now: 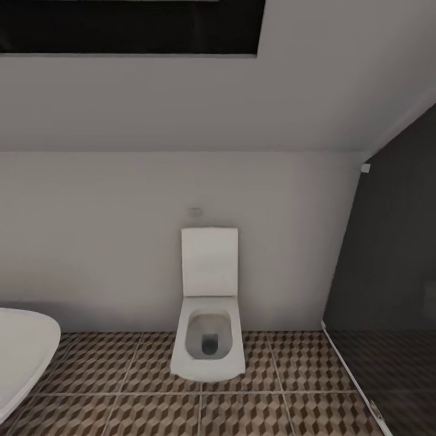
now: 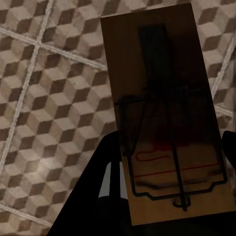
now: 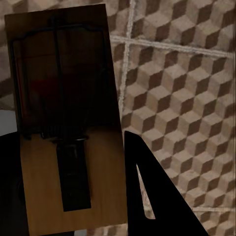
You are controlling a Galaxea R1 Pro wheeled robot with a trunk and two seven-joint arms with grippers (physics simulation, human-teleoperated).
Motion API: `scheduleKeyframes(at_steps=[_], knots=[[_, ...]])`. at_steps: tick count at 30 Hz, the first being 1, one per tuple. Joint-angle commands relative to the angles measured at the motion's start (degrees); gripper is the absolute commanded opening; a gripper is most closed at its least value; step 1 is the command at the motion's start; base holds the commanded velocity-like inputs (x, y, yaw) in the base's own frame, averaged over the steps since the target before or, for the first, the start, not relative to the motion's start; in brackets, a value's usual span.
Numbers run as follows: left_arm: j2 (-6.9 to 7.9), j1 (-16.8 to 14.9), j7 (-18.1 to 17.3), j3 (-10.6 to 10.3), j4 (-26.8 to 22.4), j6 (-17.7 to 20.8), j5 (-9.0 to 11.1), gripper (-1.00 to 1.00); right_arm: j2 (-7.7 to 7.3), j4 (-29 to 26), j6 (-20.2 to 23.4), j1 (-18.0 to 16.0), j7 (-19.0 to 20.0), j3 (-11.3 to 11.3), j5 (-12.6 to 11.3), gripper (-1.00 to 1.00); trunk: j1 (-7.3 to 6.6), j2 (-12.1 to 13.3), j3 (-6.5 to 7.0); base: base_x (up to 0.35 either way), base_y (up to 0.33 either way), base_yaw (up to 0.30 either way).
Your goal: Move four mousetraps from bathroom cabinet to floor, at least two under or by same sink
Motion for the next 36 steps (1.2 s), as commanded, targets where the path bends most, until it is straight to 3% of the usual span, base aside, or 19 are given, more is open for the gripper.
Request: scheduleKeyframes(at_steps=[1,18,36], knots=[[-0.01,-0.03,0.48,-0.48,-0.03,-0.07,0.12,-1.0,-0.03,0.18,-0.35,-0.07,0.16,-0.33,0.24,-1.0,0.02,-0.03,-0.06,0.223,-0.214,0.269],[-0.02,-0.03,0.48,-0.48,-0.03,-0.24,0.12,-1.0,-0.03,0.18,-0.37,-0.07,0.11,-0.34,0.23,-1.0,0.02,-0.03,-0.06,0.217,-0.204,0.261],[-0.1,-0.03,0.48,-0.48,-0.03,-0.34,0.12,-1.0,-0.05,0.18,-0.57,-0.07,0.11,-0.37,0.17,-1.0,0.02,-0.03,-0.06,0.022,-0.018,0.025]])
